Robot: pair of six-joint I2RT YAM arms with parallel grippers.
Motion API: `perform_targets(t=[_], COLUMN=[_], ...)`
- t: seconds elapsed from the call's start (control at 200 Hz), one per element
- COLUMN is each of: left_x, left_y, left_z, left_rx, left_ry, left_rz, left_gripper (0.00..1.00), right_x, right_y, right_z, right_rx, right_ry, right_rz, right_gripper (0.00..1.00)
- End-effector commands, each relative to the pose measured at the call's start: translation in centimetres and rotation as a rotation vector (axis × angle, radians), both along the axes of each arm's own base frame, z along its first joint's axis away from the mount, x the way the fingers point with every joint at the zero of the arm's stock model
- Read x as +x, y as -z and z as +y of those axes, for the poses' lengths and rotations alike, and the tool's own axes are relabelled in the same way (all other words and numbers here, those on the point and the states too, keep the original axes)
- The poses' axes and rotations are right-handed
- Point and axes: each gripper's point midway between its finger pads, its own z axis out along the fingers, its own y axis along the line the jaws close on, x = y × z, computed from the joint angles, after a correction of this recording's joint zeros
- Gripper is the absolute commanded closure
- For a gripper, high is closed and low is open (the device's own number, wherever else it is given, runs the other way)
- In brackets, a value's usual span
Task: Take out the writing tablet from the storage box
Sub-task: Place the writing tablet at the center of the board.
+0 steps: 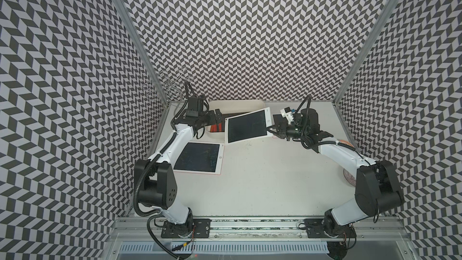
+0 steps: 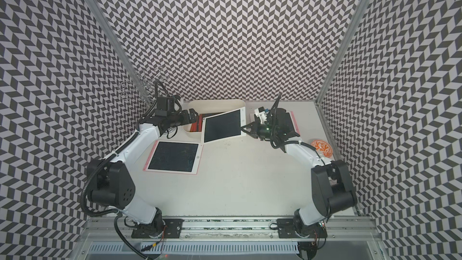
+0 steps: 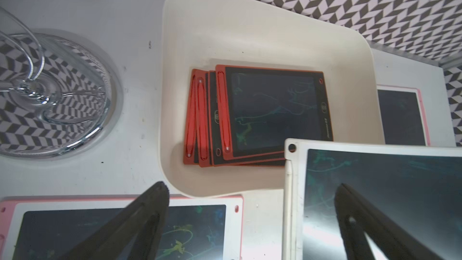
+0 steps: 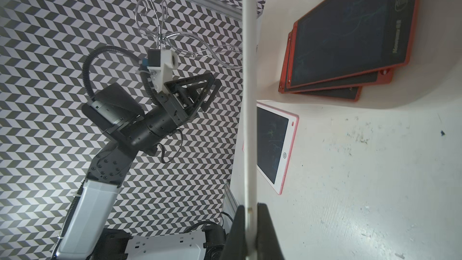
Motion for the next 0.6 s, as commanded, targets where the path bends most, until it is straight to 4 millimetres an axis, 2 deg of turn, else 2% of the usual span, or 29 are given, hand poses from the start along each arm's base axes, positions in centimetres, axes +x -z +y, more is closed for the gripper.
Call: perform_targets(t=[0.0, 0.245, 0.596], left_x=[-1.8, -4.5, -7.0], left_y=[-1.2, -1.9, 0.1], left_z=[-0.8, -1.7, -2.0], left_rx=[-0.033, -0.087, -0.104], left_ry=[0.016, 0.050, 0.070], left_rz=[-0.018, -0.029, 0.001], left_gripper=[0.01, 0.01, 0.01], right_x=[-1.5, -4.3, -5.1], right_y=[-1.8, 2.2, 5.8], right_z=[-0.3, -0.8, -1.1], right_rx=[0.026, 0.043, 0.043], right_ry=[-0.030, -0.038, -0.021], right_rz=[-0.102, -0.025, 0.037], right_gripper=[1.00, 1.00, 1.00])
